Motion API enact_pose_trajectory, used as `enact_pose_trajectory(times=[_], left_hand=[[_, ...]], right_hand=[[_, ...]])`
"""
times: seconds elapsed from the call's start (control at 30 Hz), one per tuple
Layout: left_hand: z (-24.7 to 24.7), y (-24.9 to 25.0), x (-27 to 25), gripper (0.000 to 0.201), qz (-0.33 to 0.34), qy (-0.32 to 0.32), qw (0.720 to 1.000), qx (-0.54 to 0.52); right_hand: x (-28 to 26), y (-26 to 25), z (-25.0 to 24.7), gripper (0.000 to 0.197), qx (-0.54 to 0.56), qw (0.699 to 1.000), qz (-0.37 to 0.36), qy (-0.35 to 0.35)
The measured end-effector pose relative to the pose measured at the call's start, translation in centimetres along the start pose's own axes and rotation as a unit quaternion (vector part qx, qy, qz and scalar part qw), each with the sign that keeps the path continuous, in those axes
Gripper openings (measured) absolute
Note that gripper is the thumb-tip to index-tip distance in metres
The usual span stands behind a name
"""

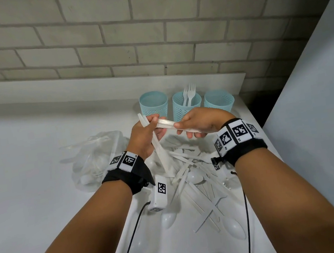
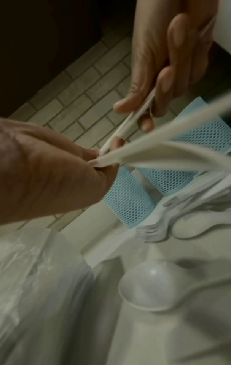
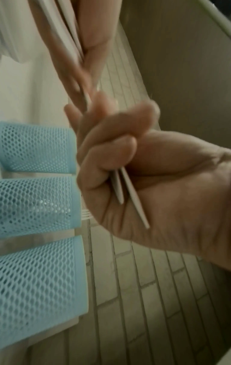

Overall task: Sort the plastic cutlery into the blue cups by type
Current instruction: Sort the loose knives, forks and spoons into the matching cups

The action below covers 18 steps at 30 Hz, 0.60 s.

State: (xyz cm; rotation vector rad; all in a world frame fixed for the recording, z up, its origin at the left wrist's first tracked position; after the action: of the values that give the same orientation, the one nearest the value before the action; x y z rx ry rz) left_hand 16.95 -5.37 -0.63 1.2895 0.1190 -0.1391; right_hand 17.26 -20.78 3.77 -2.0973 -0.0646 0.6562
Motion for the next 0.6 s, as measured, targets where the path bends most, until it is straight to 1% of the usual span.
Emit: enact_pose_trajectory(times=[0.07,0.1,0.13,0.17,0.2,0.27,0.3,0.33,0.37,0.4,0.43,0.5,0.53,0.57,0.6], left_hand=[[-0.6,0.1,0.0,0.011,-0.001,0.033,0.999,-0.007],[-0.8,0.1,0.0,0.011,0.0,0.045,0.999,-0.018],[-1.1,0.0,0.1,0.011,0.002,0.055,0.998,-0.033],[-1.2,0.0,0.1,0.01,0.003,0.061,0.997,-0.05],[-1.3,-0.1,0.1,0.009,0.003,0.063,0.996,-0.065],[-1.0,-0.1,-0.1,0.007,-0.002,0.055,0.994,-0.091],[-0.7,-0.1,-0.2,0.007,-0.003,0.046,0.994,-0.103],[-0.4,-0.1,-0.3,0.007,-0.003,0.037,0.993,-0.113],[-0.1,0.0,-0.4,0.007,-0.002,0.03,0.992,-0.121],[0.2,-0.1,-0.4,0.007,-0.002,0.024,0.992,-0.126],[0.5,-0.2,-0.4,0.008,-0.004,0.018,0.992,-0.128],[0.9,-0.5,-0.5,0.011,-0.008,0.006,0.992,-0.127],[1.1,-0.6,-0.5,0.015,-0.006,0.004,0.992,-0.128],[1.2,-0.6,-0.5,0.019,-0.001,0.006,0.992,-0.127],[1.1,-0.6,-0.6,0.023,0.006,0.014,0.992,-0.125]], right_hand=[[-0.1,0.1,-0.7,0.016,0.063,0.998,-0.031,0.0],[-0.2,0.2,-0.9,0.008,0.113,0.993,-0.041,-0.003],[-0.3,0.2,-1.1,0.005,0.179,0.982,-0.052,0.001],[-0.3,0.3,-1.4,0.007,0.259,0.964,-0.065,0.015],[-0.2,0.5,-1.8,0.009,0.343,0.935,-0.079,0.038],[0.2,0.9,-2.3,0.009,0.496,0.858,-0.107,0.084],[0.4,1.2,-2.4,0.008,0.555,0.817,-0.12,0.1],[0.6,1.4,-2.3,0.007,0.597,0.783,-0.128,0.113],[0.9,1.5,-2.1,0.006,0.619,0.764,-0.132,0.124],[1.2,1.5,-1.6,0.004,0.621,0.761,-0.133,0.132],[1.5,1.4,-1.1,0.006,0.607,0.772,-0.13,0.137],[1.8,1.1,0.0,0.015,0.558,0.809,-0.124,0.138],[2.0,0.8,0.5,0.022,0.546,0.819,-0.121,0.132],[2.0,0.5,0.8,0.027,0.552,0.816,-0.121,0.124],[1.9,0.2,0.9,0.033,0.574,0.801,-0.123,0.119]])
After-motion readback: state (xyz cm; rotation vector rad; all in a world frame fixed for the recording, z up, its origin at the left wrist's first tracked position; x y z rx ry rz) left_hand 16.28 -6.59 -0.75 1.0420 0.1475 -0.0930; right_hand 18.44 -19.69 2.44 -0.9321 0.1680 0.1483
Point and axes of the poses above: each hand's wrist, its own x-axis towards the middle knuckle, its own z-axis out of the palm, y = z × x, the point moved 5 cm from there along x, towards the middle knuckle, and after that the axes turned 13 degrees about x, right-handed, at the moved point
